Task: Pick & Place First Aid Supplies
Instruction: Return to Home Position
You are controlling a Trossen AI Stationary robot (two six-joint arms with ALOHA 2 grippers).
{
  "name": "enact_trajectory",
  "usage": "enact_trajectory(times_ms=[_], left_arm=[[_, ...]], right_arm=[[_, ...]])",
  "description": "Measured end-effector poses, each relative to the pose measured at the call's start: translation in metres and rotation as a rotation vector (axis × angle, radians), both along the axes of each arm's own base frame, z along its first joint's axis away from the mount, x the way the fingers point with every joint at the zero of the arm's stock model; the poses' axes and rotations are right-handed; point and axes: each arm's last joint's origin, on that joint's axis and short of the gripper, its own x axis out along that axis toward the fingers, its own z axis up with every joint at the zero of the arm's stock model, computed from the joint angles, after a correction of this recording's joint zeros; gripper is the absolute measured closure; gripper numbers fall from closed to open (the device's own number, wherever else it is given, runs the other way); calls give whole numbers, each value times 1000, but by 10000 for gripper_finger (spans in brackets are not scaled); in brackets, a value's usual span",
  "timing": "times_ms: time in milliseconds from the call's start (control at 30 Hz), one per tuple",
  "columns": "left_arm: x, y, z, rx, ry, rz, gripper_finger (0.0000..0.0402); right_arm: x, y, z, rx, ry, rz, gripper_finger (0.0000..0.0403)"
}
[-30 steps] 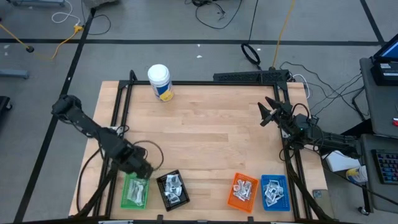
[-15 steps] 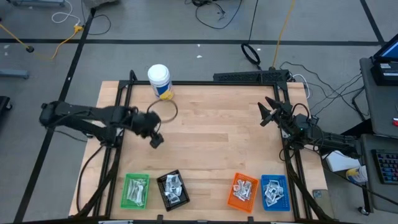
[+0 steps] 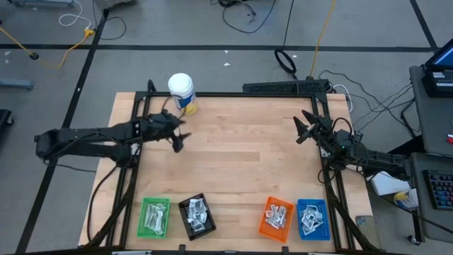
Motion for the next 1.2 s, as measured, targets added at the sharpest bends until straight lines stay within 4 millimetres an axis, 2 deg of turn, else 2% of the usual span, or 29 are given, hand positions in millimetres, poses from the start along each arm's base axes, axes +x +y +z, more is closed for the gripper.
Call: enact_trajectory(times_ms=[133, 333, 733, 1000, 1200], left_arm=[[-20, 10, -21, 111, 16, 109, 115], [-47, 12, -35, 175, -35, 181, 103], [-73, 1, -65, 201, -159, 175, 100], [-79, -3, -53, 280, -318, 150, 112], [-88, -7, -42, 326, -453, 167, 106]], right_arm=[[0, 0, 0, 0, 1, 0, 135], [0, 0, 0, 0, 0, 1, 135], [0, 0, 0, 0, 0, 0, 135], [0, 0, 0, 0, 0, 0, 136], [0, 0, 0, 0, 0, 1, 136]])
